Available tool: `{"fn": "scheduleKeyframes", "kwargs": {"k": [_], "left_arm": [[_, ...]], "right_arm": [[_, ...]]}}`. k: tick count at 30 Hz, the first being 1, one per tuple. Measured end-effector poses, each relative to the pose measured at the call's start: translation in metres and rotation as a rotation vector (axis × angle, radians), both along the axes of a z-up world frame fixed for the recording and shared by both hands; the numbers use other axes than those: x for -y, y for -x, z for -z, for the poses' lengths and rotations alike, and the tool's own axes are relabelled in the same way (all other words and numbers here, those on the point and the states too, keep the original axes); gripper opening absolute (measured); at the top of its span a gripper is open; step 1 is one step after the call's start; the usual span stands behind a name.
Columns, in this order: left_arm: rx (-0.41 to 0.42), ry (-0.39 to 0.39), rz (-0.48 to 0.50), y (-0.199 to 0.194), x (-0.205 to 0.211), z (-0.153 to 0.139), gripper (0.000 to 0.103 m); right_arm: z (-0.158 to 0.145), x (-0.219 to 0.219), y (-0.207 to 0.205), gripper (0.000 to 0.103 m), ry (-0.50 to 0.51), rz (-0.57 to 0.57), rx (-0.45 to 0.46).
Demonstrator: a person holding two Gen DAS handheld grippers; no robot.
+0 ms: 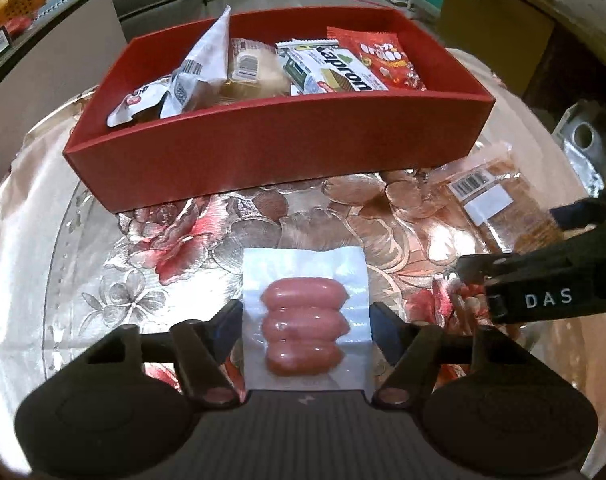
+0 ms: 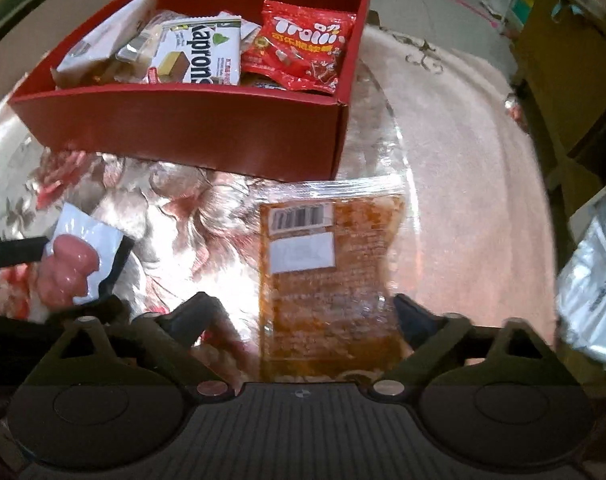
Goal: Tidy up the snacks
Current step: 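Grasp the pink sausage pack with the left tool while the right tool grasps the orange bread bag, then lift both held packs and carry them over the red box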
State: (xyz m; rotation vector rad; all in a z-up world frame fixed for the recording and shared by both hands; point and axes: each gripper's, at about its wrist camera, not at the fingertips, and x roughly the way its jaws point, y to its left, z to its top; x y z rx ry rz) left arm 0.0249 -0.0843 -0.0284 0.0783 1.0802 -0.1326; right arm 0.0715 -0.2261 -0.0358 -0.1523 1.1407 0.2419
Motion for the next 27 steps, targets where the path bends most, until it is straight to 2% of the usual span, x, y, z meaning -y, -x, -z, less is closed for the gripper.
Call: {"fn": "scheduleKeyframes", "kwargs": {"k": [2, 5, 16, 27], "left_arm": [[-0.008, 0.012, -0.017, 0.0, -0.005, -0.002, 0.062], [-0.016, 0.036, -0.042, 0.001, -0.014, -0.007, 0.062], [0.014, 0.11, -0.051, 0.009, -0.027, -0.028, 0.062], [0.076, 0.15, -0.059, 0.01, -0.035, -0.05, 0.062]], "right_arm": [[-0.006, 0.003, 0.003, 0.073, -0.004, 0.006, -0.001], [-0.014, 0.013, 0.008, 0.064, -0.066, 0.031, -0.019], [-0.035, 0.022, 0.037, 0.06, -0.169, 0.068, 0.019], [-0.058, 0.013, 0.033, 0.061, -0.266, 0.052, 0.077]]}}
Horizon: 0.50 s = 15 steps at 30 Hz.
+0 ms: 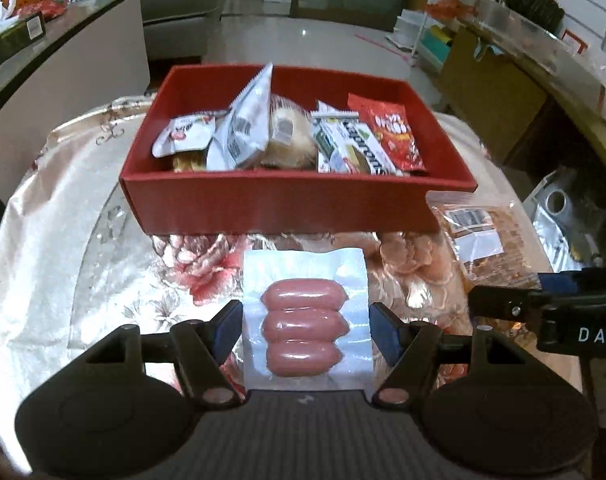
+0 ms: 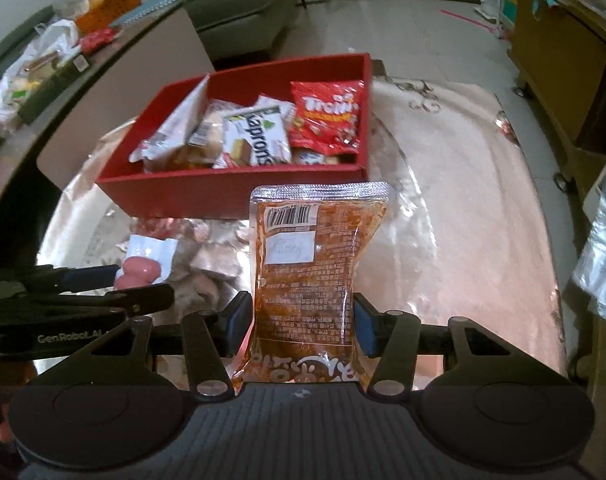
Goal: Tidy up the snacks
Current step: 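Lift both held packs and carry them over the red box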
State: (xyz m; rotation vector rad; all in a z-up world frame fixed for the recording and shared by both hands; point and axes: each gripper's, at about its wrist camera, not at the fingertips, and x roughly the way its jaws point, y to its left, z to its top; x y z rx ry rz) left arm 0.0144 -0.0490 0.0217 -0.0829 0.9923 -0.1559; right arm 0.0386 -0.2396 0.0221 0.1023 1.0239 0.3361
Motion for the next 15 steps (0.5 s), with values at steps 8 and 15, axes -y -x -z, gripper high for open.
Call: {"fn": "scheduleKeyframes", "kwargs": {"k": [8, 15], "left_arm": [[0.05, 0.009, -0.006, -0.004, 0.0, -0.015, 0.062], [0.097, 0.007, -0.027, -0.013, -0.004, -0.027, 0.062]], "right_arm": [[-0.017, -0.006, -0.005, 0.061, -0.059, -0.007, 0.046], [-0.026, -0.009, -0.014, 0.061, -0.098, -0.004, 0.076]]}}
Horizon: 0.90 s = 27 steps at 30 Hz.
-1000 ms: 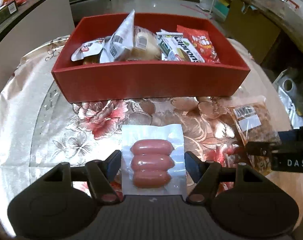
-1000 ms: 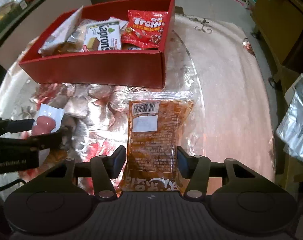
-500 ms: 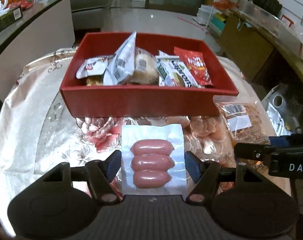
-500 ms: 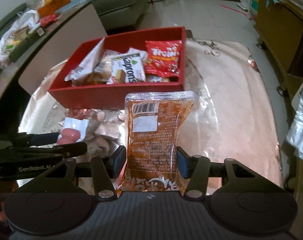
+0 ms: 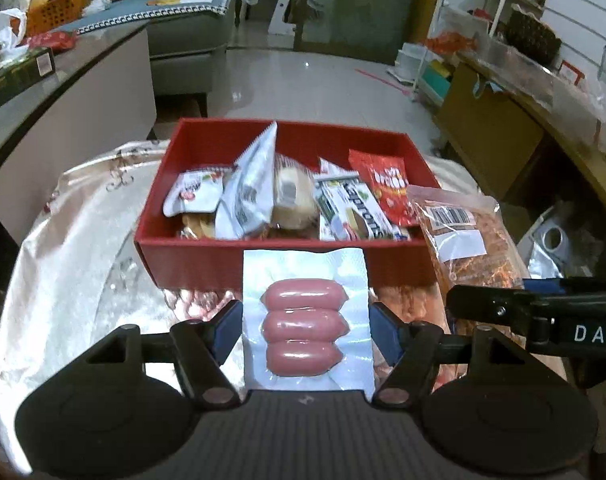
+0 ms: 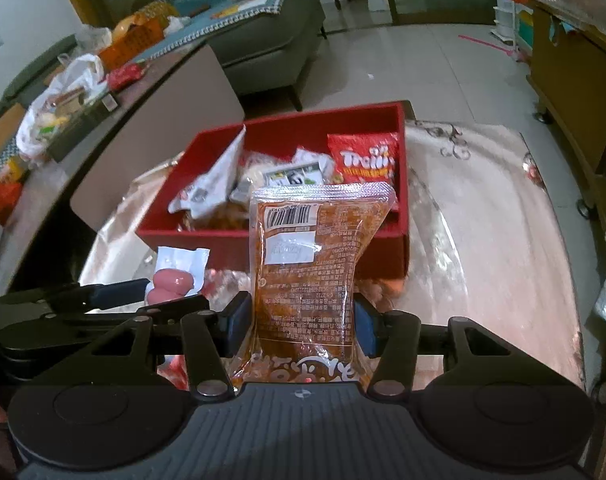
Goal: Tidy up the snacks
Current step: 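Lift both held packs and carry them over the red box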
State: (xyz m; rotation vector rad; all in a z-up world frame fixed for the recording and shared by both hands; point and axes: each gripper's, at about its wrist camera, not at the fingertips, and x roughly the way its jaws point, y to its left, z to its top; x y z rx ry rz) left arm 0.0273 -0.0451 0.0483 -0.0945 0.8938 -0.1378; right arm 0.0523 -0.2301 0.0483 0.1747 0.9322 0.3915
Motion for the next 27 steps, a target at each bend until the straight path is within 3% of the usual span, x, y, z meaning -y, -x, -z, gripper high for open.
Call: {"fn": "scheduleKeyframes", "kwargs": {"k": [16, 27], "left_arm": [[0.09, 0.0, -0.052, -0.04, -0.008, -0.028, 0.062], [0.103, -0.026, -0.093, -0.083, -0.012, -0.026, 0.062]], "right_arm": [[-0.019, -0.011, -0.027, 0.061, -0.049, -0.002, 0.062], [-0.025, -0.016, -0.065, 0.062, -0.057, 0.014, 0.085]]}}
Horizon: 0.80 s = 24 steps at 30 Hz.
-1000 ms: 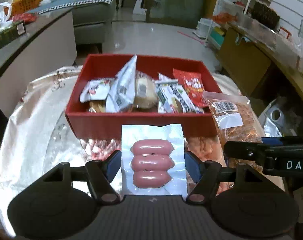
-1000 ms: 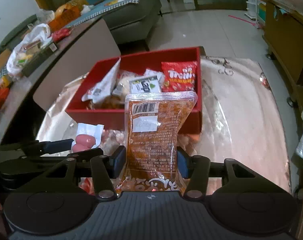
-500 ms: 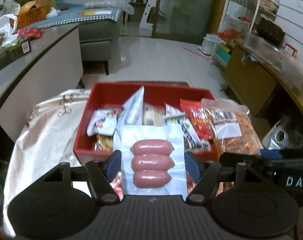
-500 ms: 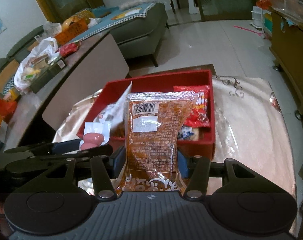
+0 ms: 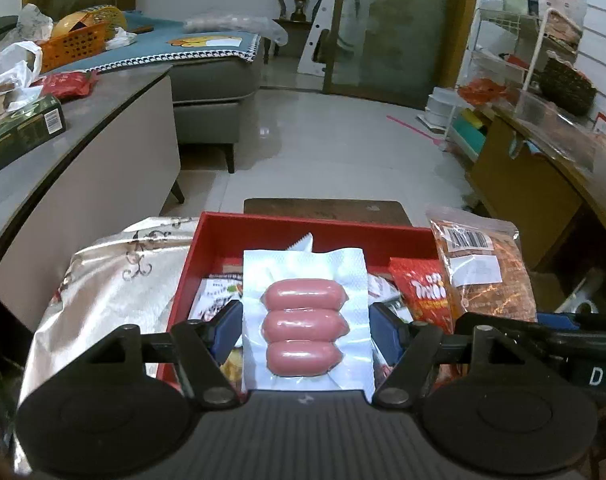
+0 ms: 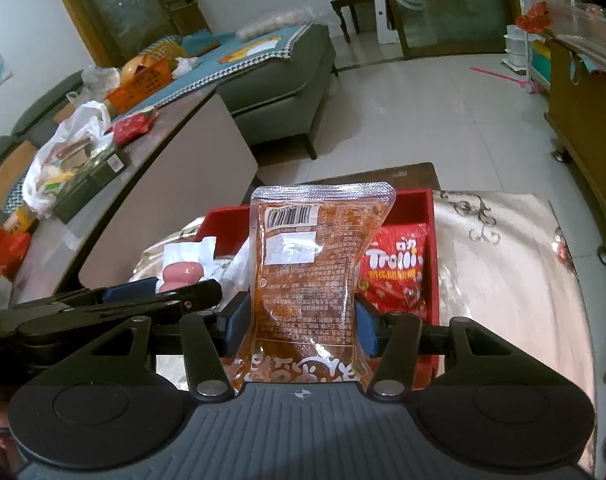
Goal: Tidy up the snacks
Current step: 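Lift both held packs and carry them over the red box, then lower both packs into the red box and open both tools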
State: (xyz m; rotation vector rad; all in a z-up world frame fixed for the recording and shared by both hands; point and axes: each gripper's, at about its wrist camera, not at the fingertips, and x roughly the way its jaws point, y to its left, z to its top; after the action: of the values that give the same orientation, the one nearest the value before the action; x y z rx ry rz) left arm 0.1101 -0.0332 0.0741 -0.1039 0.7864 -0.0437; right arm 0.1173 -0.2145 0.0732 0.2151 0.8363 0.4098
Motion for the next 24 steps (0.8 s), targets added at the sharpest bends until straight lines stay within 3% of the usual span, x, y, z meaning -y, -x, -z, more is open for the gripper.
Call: {"fn": "scheduleKeyframes", "kwargs": {"k": [24], "left_arm": [[-0.042, -0.081, -0.029, -0.054, 0.006, 0.034, 0.062]], "right_arm": [[0.037, -0.006, -0.058, 0.062, 0.064, 0.02, -0.073]]}}
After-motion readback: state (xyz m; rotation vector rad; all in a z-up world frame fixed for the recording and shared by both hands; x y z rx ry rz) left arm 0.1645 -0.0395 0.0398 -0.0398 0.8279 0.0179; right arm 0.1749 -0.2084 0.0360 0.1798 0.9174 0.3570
